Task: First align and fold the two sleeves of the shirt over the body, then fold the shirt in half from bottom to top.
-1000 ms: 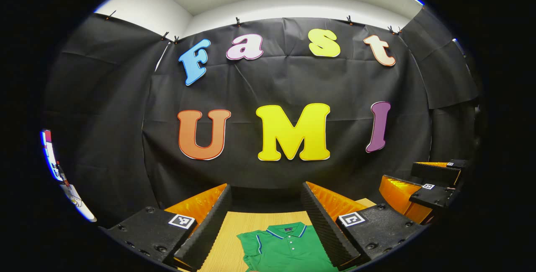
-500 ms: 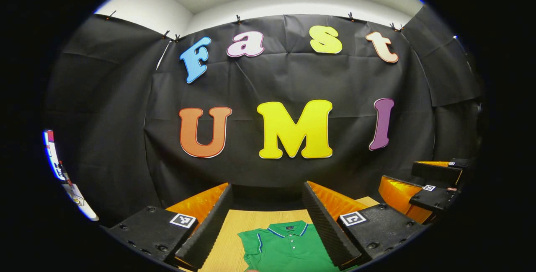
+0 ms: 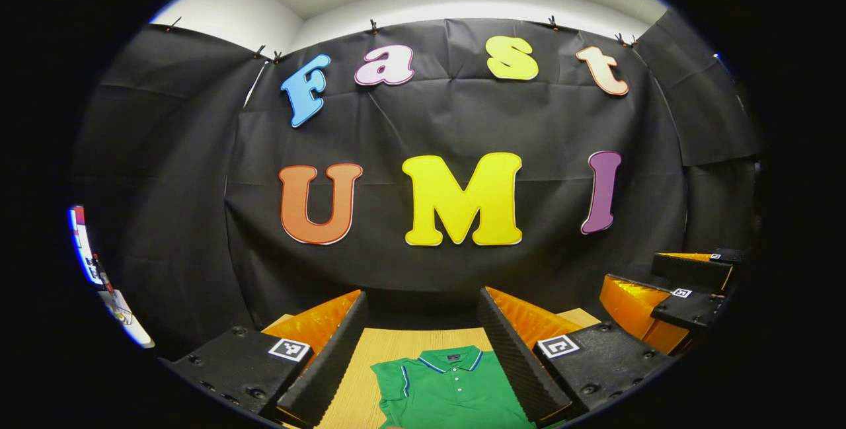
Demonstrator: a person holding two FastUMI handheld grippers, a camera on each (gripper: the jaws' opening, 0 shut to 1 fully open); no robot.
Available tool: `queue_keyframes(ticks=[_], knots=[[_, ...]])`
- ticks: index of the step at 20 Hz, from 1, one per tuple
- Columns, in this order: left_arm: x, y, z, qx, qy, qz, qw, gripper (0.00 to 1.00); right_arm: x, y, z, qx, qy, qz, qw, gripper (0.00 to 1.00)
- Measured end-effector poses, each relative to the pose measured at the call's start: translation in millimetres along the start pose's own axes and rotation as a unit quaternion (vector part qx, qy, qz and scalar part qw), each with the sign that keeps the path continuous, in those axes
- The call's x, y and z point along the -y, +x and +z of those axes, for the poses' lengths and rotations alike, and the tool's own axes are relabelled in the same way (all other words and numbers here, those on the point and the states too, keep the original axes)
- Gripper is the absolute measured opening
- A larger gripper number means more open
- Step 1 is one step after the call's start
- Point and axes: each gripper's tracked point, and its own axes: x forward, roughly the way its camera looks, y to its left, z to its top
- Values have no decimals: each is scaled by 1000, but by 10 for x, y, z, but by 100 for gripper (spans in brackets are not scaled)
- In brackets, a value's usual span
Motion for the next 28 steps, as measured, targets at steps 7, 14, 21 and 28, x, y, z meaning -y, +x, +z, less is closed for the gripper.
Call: queue_keyframes(ticks=[7, 14, 21, 28], knots=[[96, 123, -123, -16, 3, -1, 1000, 100, 298, 235, -469, -49, -16, -3, 999, 96], [125, 335, -273, -37, 6, 24, 999, 100, 824, 808, -1480, -158, -36, 6, 987, 96], [159, 495, -353, -54, 26, 46, 997, 100, 1169, 1542, -2711, -282, -15, 20, 959, 96], [111, 529, -473, -69, 31, 67, 995, 100, 1291, 2093, -3843, -373, -2, 24, 927, 96]])
